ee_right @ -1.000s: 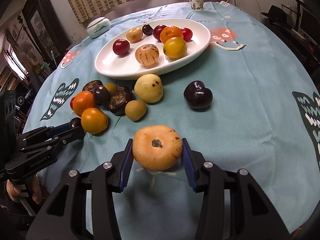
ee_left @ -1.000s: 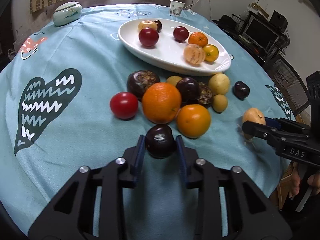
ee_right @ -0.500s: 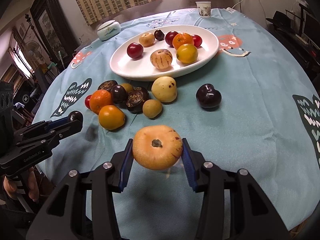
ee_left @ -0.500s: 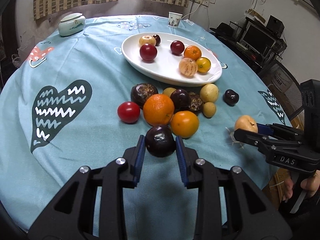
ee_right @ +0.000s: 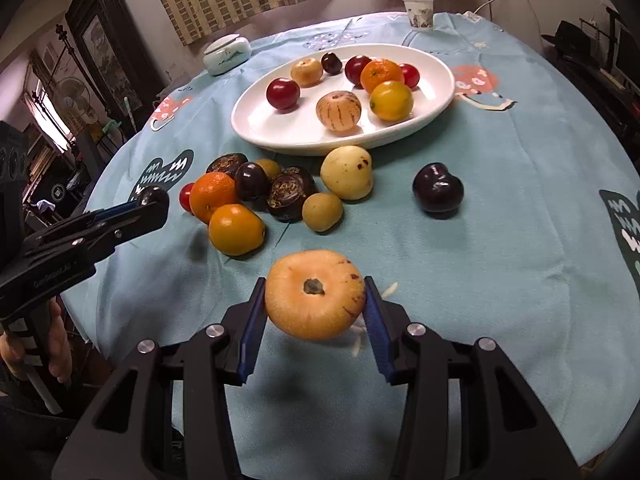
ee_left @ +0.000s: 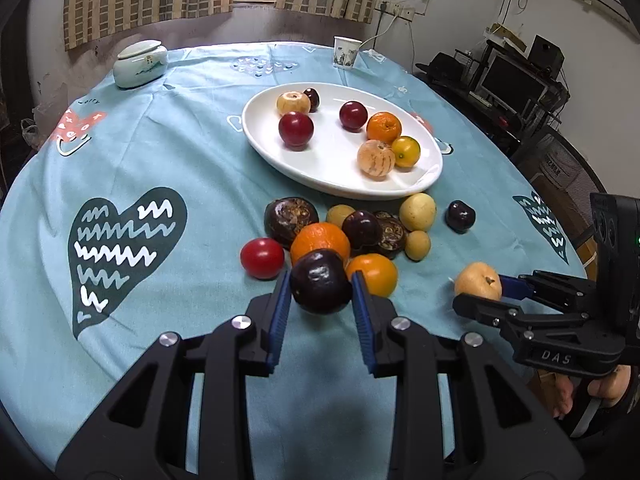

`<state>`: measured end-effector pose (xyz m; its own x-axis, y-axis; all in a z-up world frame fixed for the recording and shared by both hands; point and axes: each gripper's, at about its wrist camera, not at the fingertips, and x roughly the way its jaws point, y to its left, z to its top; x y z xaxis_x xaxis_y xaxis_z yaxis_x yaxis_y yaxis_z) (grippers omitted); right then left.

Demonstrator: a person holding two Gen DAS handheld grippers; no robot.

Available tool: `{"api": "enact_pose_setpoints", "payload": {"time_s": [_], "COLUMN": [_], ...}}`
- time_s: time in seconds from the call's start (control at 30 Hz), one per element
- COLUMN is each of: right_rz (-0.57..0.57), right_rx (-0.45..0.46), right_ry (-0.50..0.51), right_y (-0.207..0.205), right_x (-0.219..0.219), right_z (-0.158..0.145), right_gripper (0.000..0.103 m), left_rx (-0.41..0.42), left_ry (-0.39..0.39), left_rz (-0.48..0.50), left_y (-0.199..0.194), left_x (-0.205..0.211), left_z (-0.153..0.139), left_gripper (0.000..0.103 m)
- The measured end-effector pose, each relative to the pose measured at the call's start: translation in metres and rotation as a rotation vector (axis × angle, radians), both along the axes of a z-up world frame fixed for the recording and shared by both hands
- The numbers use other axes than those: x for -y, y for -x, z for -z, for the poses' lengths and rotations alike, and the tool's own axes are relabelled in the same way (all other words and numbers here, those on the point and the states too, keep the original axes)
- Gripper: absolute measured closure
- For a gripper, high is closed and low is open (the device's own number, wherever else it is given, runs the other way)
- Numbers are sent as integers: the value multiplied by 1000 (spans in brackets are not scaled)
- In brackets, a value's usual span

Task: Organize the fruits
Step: 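Carry both fruits onto the white plate and open both tools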

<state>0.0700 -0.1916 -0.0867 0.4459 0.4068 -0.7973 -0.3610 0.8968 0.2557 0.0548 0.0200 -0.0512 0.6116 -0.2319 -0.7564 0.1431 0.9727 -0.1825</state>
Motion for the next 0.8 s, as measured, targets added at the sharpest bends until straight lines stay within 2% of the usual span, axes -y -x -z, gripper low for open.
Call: {"api": "enact_pose_setpoints", "payload": {"time_s": [0.17,0.43,0.53,0.63,0.8], "right_rz": [-22,-17,9,31,58], "right_rx": [33,116,119,110,73], "right_ry": [18,105,126,137,140], "right_y": [-26,-117,-161,-193,-235], "right_x": [-7,-19,-20,-17,-18], "right_z": [-17,-52,-57,-56,-46], "right_gripper": [56,56,56,57,57], "left_rx": [27,51,24,-28,-75], "left_ry": [-22,-54,-74,-46,-59], "left_rz": [17,42,40,40,44], "left_y": [-34,-150,-185,-212,-235], "left_x": [1,15,23,26,34], "left_z": [-17,-51,-47,-34,-14], "left_gripper": [72,72,72,72,72]}}
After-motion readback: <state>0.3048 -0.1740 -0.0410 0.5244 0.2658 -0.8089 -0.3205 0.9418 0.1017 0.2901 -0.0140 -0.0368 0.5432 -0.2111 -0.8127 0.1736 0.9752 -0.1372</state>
